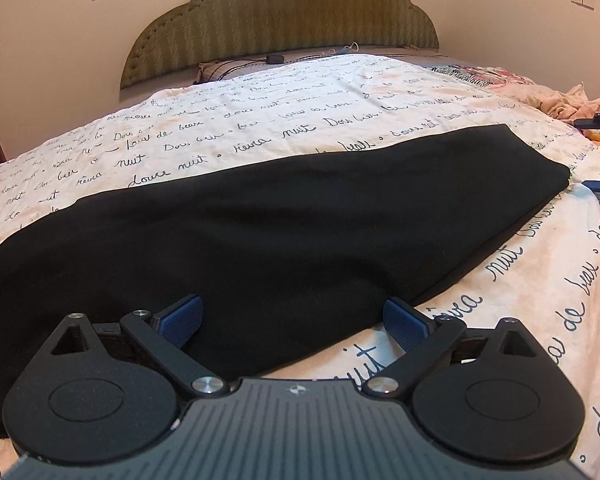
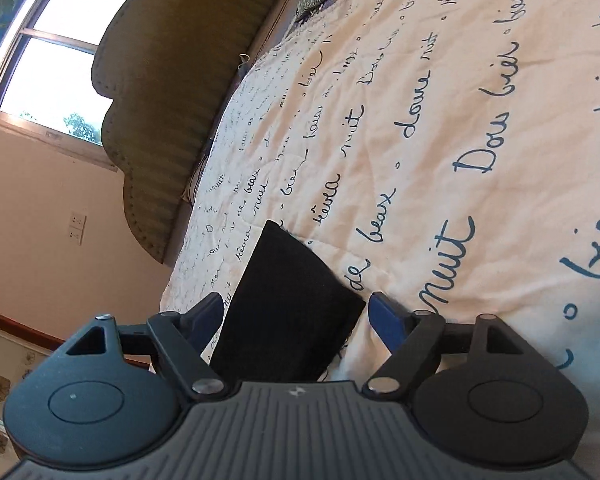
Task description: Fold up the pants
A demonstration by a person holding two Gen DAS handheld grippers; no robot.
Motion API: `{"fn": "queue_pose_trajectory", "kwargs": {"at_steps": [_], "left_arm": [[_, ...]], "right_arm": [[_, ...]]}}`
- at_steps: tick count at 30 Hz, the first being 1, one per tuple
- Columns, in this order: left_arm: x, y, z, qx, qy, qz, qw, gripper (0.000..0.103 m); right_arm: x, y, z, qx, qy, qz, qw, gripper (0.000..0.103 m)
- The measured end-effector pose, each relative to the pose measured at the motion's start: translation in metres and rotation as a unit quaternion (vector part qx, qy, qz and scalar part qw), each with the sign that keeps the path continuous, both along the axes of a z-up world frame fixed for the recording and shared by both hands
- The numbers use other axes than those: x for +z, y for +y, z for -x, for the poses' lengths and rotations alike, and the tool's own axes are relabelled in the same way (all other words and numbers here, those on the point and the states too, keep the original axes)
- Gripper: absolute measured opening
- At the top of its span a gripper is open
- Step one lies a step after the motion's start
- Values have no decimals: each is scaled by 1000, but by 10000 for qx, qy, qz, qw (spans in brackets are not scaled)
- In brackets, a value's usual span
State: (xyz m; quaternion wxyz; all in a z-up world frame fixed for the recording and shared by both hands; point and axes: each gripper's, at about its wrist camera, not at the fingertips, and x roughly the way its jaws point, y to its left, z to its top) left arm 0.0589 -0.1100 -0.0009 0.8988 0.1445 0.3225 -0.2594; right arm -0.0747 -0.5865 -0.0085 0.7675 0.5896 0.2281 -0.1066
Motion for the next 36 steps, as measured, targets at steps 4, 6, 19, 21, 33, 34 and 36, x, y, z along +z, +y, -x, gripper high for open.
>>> {"fn": "queue_pose_trajectory", "kwargs": {"at_steps": [4,6,19,21,33,34,36], "left_arm": [[0,-2,3,-33,-12,-8,10000,98],[0,-3,3,-45,-35,-32,10000,98],[-5,-3,2,-56,-12,-75,10000,99],[-6,-4,2,-60,-13,-79,9999,99],[-4,-4,4,-57,-22,-133,9999,98],[-4,-5,4,-56,-19,-137,9999,98],[-4,-8,4,-63,-26,-152,9999,98]], "right_arm": [[-5,4,-7,227,71,-196,9995,81],[-10,4,-13,281,91,-321,9990,81],[-17,4,-16,253,211,-566,9979,77],[-21,2,-20,150,156,-621,9978,78],[-34,10,-15,-350,-254,-413,9982,46],[-36,9,-14,-326,-311,-460,9979,46],[-35,10,-15,-249,-276,-437,9984,46]]}}
